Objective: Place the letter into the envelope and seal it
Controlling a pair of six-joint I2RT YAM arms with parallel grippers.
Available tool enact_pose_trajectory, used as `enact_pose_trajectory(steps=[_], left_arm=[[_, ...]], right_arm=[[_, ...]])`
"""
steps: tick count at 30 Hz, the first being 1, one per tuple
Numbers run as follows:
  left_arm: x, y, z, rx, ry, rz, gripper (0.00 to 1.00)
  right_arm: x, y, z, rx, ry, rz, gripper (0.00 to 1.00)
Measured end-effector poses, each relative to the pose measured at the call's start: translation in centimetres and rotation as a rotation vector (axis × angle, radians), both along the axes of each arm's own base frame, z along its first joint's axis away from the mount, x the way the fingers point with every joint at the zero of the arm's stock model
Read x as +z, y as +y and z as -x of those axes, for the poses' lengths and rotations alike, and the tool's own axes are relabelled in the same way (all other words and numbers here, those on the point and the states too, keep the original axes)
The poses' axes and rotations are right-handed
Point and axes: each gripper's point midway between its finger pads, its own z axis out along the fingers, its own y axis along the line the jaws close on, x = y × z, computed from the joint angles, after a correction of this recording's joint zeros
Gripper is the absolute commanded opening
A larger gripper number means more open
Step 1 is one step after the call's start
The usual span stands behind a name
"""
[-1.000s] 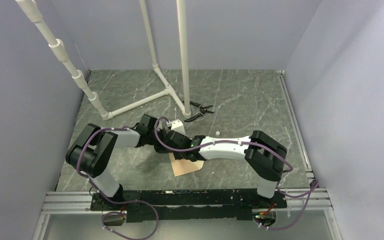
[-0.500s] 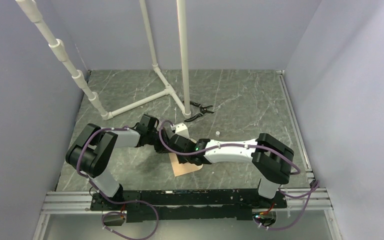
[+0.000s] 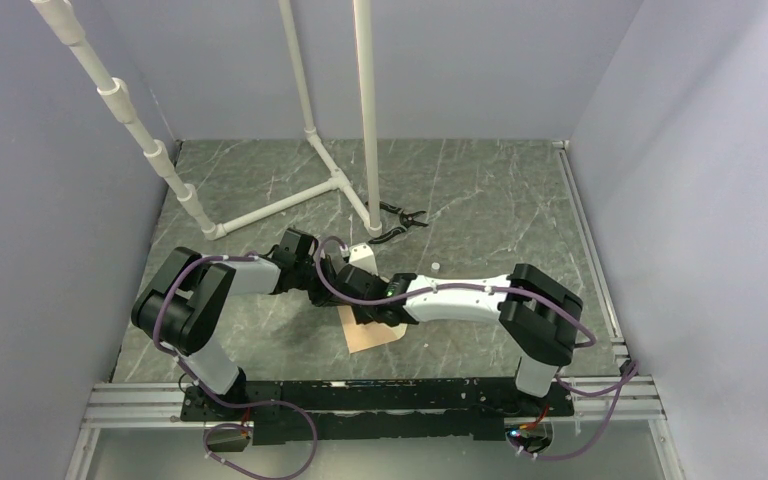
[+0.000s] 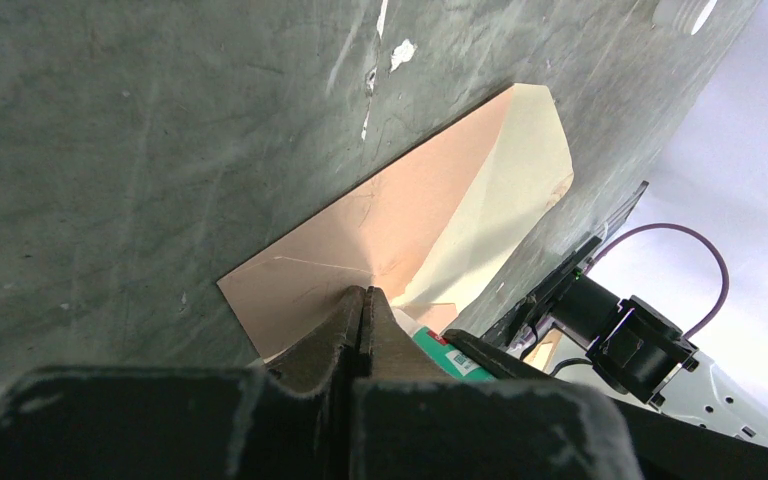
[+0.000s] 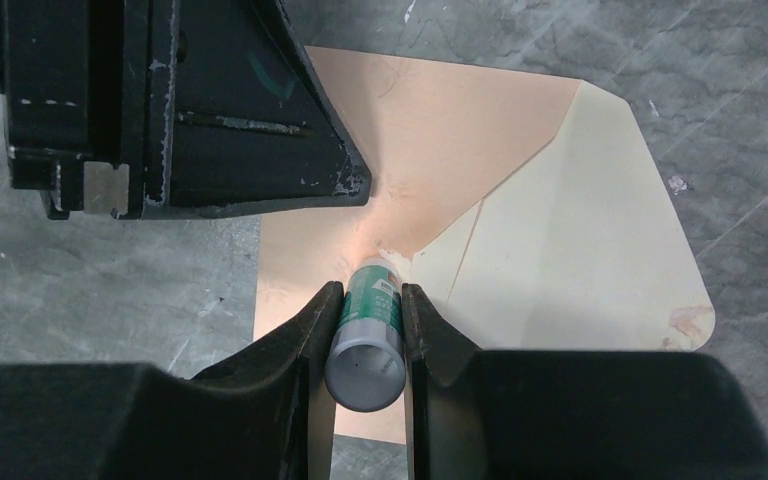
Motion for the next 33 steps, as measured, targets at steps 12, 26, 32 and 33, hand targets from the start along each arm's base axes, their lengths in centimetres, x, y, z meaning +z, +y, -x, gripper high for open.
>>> enact_pose_trajectory(steps=[12, 26, 32, 33], left_arm=[[-0.01, 0.00, -0.01, 0.001, 0.000, 0.000, 0.02], [0.00, 0.00, 0.00, 0.000, 0.000, 0.000, 0.02], [0.01, 0.00, -0.01, 0.000, -0.001, 0.000, 0.02], [0.01, 0.00, -0.01, 0.000, -0.001, 0.000, 0.02]], right_arm=[[-0.10, 0.18, -0.26, -0.010, 0.013, 0.010, 0.00], [-0.08, 0.34, -1.02, -0.010, 0.029, 0.004, 0.00], [-0.12, 0.36, -0.89, -0.016, 0.053, -0.006, 0.00], [-0.12, 0.41, -0.81, -0.015, 0.057, -0.009, 0.00]])
